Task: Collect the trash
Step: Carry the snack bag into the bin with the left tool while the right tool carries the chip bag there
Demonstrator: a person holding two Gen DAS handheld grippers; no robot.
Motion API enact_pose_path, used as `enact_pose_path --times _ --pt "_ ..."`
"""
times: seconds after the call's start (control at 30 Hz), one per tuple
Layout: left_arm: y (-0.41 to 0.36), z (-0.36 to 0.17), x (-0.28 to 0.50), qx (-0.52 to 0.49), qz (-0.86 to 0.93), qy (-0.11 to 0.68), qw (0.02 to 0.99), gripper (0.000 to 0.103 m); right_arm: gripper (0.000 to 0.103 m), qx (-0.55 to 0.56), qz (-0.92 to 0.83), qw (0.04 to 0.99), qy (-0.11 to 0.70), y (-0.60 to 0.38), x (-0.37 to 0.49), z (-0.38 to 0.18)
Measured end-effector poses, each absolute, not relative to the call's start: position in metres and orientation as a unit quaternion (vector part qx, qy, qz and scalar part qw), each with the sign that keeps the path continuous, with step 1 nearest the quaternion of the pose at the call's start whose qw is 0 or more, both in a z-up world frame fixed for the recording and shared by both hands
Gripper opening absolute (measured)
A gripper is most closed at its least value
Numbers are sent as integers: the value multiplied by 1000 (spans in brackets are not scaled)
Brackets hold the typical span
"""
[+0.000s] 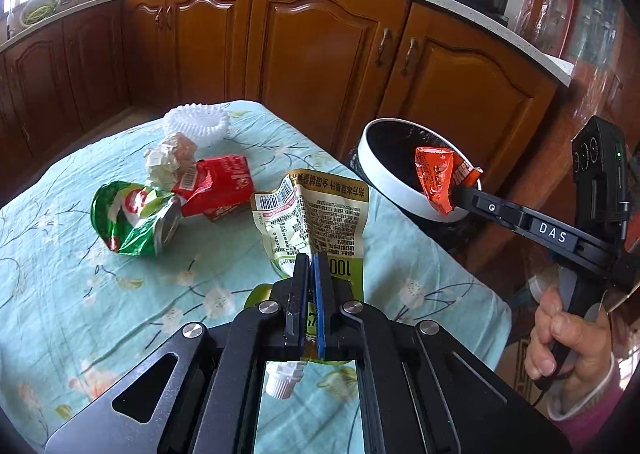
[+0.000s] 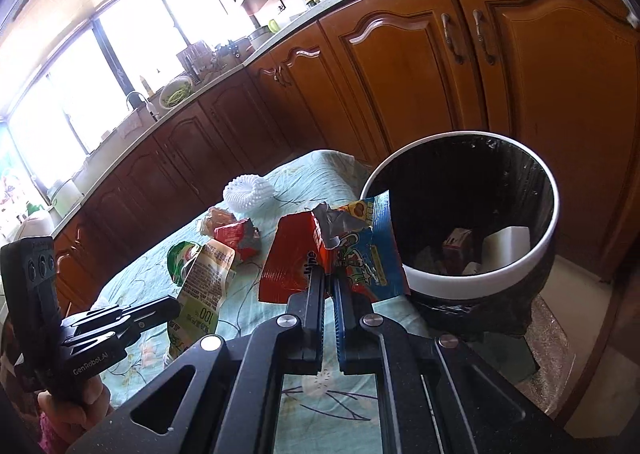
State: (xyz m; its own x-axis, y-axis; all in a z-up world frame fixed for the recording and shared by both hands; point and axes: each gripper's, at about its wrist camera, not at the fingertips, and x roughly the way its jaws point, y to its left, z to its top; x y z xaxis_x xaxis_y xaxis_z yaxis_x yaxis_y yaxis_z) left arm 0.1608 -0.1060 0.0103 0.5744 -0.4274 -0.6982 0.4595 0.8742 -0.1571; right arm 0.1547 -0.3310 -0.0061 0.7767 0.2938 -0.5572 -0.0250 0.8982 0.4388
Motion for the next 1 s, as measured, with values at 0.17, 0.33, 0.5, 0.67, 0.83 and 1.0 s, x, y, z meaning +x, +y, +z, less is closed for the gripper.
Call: enact_pose_path --times 0.17,0.33,0.5,0.67,0.83,1.0 --pt "-125 12 166 23 -261 387 884 2 4 215 72 920 318 -350 150 -6" --pt "-142 15 173 23 -269 387 881 2 4 221 60 921 316 -365 148 -8" --pt "-158 20 180 26 -278 384 880 2 4 227 50 920 314 -379 148 -9" --pt "-177 23 189 31 -286 382 878 2 4 231 39 919 316 -393 153 -12" --pt "-195 25 198 31 -298 381 875 2 4 237 29 918 318 -406 160 -16" --pt "-217 28 209 39 -306 380 872 2 4 235 23 917 321 -414 170 -18"
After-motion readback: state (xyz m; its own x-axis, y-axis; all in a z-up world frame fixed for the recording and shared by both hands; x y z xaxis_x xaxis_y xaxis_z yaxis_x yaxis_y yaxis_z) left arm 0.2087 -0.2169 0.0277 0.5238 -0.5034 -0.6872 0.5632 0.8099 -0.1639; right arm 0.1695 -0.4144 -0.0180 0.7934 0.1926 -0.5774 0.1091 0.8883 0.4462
